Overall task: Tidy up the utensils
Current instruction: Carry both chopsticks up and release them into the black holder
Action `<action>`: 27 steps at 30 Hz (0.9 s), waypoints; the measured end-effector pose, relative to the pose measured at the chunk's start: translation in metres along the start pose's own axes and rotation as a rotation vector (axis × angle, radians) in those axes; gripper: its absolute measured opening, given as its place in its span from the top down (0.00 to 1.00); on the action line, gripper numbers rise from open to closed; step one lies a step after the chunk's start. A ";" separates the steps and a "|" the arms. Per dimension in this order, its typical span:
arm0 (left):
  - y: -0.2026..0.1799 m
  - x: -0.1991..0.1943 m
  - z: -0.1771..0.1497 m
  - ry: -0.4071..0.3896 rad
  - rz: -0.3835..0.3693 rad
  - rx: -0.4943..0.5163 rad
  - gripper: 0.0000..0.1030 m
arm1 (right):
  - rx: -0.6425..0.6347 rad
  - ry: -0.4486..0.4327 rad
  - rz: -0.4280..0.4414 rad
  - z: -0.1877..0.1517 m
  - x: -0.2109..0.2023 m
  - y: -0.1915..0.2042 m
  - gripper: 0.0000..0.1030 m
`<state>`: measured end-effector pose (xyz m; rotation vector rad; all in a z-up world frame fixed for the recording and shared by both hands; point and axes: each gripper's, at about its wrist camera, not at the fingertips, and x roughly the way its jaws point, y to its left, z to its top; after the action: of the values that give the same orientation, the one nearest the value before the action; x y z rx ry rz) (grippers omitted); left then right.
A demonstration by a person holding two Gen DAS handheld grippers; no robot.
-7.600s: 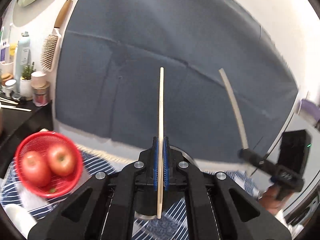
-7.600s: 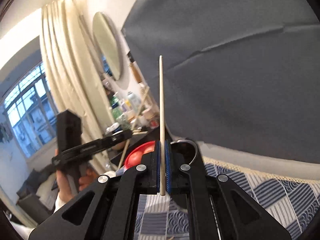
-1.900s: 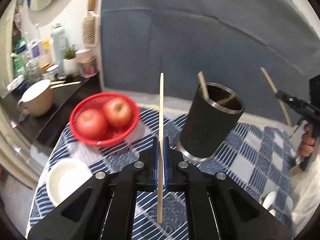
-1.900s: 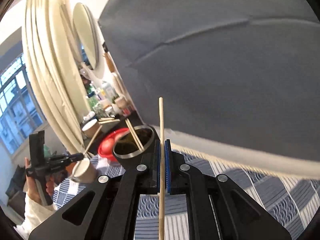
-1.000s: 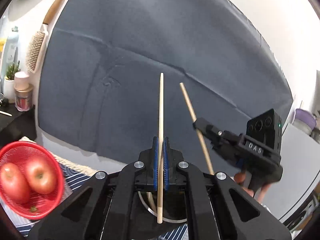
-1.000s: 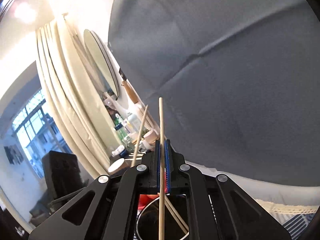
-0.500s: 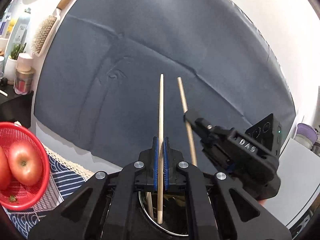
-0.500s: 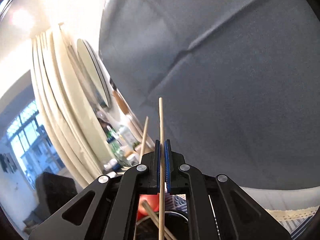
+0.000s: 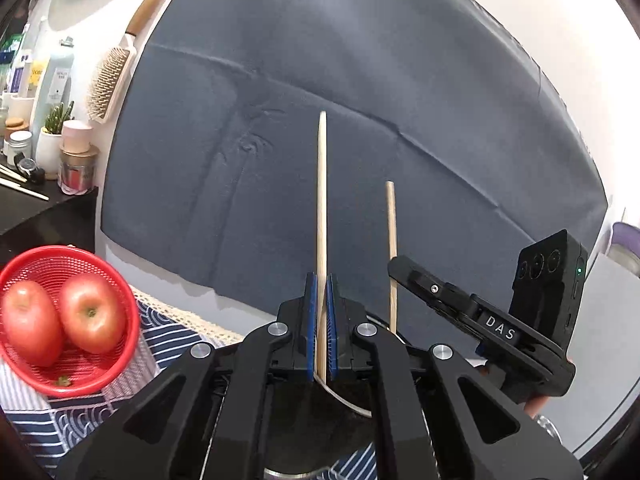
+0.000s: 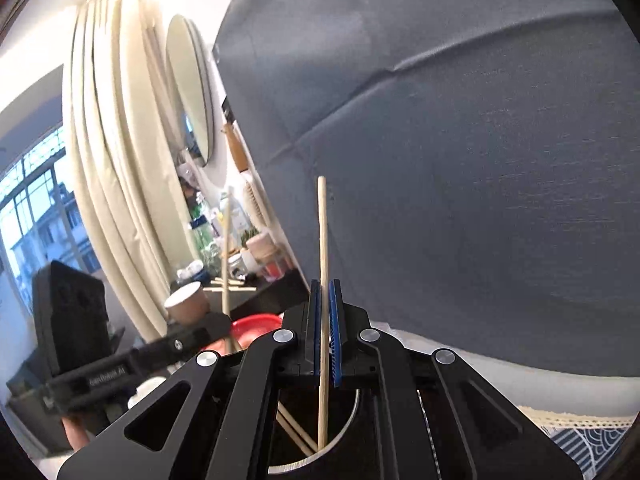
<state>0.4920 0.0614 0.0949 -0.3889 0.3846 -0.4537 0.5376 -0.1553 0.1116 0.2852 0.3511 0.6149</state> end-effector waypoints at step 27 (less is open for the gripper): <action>-0.062 -0.059 -0.043 0.141 0.125 0.215 0.50 | -0.138 0.054 -0.126 -0.022 -0.121 0.028 0.73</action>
<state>0.4028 0.0272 0.1011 -0.1230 0.4891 -0.3973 0.4222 -0.2033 0.1306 0.1137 0.3740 0.5212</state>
